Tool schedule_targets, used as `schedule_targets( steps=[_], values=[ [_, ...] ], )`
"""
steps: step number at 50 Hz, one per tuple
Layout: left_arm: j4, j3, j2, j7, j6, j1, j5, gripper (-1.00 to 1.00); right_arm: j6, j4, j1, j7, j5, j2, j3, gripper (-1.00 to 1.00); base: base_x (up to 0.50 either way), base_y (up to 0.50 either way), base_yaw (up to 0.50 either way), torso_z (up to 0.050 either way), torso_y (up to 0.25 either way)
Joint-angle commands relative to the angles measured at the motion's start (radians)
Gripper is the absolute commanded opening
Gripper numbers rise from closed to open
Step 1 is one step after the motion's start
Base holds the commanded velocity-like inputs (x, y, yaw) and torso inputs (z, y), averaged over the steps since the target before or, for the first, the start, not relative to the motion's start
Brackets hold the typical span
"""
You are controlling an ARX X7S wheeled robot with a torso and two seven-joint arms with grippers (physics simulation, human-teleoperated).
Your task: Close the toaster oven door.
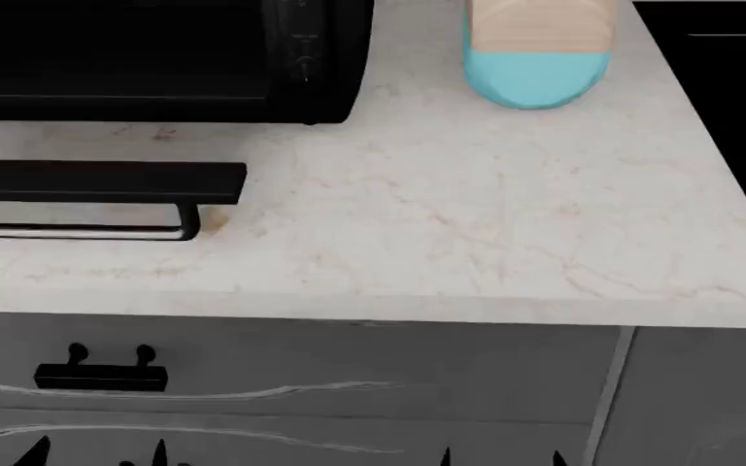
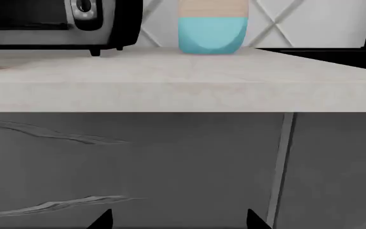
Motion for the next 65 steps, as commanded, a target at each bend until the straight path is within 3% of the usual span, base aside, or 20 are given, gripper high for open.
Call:
schedule_targets(
  steps=[1,15,26,55,58,65],
  values=[
    [-0.007,0.016,-0.014,-0.015,0.005,-0.002,-0.014,1.0,-0.006,0.004,0.003,0.079,0.065,0.065,-0.08,1.0,0.0,0.0,0.0,0.0,0.0],
    [0.048,0.053,-0.055,-0.041,-0.006,0.033,-0.09,1.0,-0.023,-0.009,-0.015,0.104,0.084,0.08,-0.096,1.0,0.0,0.0,0.0,0.0,0.0],
    [0.145,0.075,-0.076,-0.061,-0.089,0.037,-0.115,1.0,-0.015,-0.019,-0.011,0.119,0.098,0.09,-0.109,1.0,0.0,0.0,0.0,0.05,0.0],
    [0.205,0.117,-0.12,-0.099,-0.113,0.05,-0.14,1.0,0.01,-0.08,-0.019,0.158,0.125,0.124,-0.143,1.0,0.0,0.0,0.0,0.05,0.0],
    [0.25,0.123,-0.134,-0.114,-0.172,0.039,-0.126,1.0,0.043,-0.132,-0.021,0.166,0.125,0.136,-0.143,1.0,0.0,0.0,0.0,0.033,0.0],
    [0.508,0.088,-0.189,-0.121,-0.469,-0.044,-0.195,1.0,0.245,-0.378,0.011,0.202,0.138,0.19,-0.11,1.0,0.0,0.0,0.0,0.0,0.0]
  ],
)
